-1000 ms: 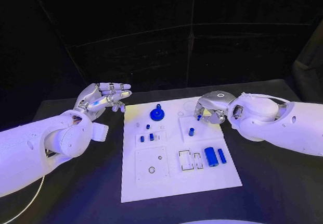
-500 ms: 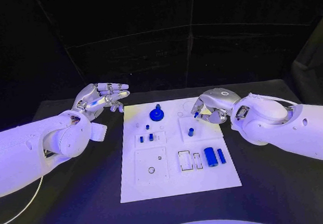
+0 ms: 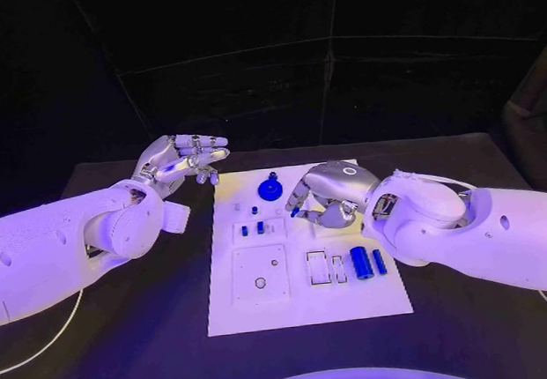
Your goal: Assemble the parts on the task board
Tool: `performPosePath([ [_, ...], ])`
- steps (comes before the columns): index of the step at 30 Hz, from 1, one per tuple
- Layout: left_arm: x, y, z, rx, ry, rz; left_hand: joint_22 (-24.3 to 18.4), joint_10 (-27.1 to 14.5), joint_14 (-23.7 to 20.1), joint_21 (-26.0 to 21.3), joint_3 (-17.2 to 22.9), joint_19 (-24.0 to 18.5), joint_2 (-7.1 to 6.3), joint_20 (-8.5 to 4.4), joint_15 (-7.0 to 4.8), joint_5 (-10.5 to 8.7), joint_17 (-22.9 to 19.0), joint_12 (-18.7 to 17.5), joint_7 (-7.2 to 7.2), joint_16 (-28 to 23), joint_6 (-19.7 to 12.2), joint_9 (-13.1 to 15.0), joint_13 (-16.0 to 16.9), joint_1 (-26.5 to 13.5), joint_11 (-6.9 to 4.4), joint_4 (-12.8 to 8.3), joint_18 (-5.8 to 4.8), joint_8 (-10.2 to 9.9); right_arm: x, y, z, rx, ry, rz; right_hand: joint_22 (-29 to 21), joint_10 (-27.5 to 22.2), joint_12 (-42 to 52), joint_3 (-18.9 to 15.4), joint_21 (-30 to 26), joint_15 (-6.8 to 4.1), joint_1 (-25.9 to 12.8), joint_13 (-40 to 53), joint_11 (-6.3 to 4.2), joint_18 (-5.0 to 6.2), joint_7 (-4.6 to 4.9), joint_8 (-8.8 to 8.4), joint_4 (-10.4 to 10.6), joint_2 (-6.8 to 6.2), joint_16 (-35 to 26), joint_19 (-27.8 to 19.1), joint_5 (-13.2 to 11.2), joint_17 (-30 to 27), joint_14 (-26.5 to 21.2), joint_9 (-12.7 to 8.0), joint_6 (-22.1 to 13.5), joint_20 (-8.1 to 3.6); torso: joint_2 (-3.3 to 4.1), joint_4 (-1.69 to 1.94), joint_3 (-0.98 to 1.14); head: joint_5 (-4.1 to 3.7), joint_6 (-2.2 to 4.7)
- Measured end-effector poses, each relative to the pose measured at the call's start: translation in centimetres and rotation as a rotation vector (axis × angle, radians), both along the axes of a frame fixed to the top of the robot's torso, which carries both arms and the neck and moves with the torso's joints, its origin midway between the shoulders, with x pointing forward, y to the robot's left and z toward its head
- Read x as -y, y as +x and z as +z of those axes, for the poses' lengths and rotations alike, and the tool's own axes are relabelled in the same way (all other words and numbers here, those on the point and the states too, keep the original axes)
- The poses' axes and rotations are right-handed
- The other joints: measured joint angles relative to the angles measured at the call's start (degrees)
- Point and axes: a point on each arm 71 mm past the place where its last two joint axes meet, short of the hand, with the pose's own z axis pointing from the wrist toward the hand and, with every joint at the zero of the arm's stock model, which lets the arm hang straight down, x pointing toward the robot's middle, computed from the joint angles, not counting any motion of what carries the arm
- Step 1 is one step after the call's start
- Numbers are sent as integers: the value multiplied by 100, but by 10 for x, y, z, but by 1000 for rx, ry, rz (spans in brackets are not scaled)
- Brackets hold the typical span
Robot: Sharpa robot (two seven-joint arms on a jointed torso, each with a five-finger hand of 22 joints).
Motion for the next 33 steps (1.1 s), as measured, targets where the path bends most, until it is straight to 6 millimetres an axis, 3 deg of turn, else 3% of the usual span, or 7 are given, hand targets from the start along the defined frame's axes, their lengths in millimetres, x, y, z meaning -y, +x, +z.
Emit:
performPosePath([
  [12,8,-2,0,-3,-5,-16,-1,-22,0,0,0,0,0,0,0,0,1,0,21,0,-22,-2,0,0,22,0,0,0,-33,-15,-37,-109,-65,68,-1,0,-22,33,0,0,-46,0,0,1,0,0,-33,2,0,0,0,0,0,0,-1,0,9,2,1,102,-90],
  [33,9,-2,0,-5,-4,-16,-3,-22,0,0,0,0,0,0,0,0,1,0,21,0,-22,-4,0,0,22,0,0,0,-48,-18,-49,-104,-136,89,-2,-1,-22,49,0,0,-107,0,0,1,-1,0,-18,-16,0,0,0,-5,0,-2,-1,0,7,-4,12,201,-145],
])
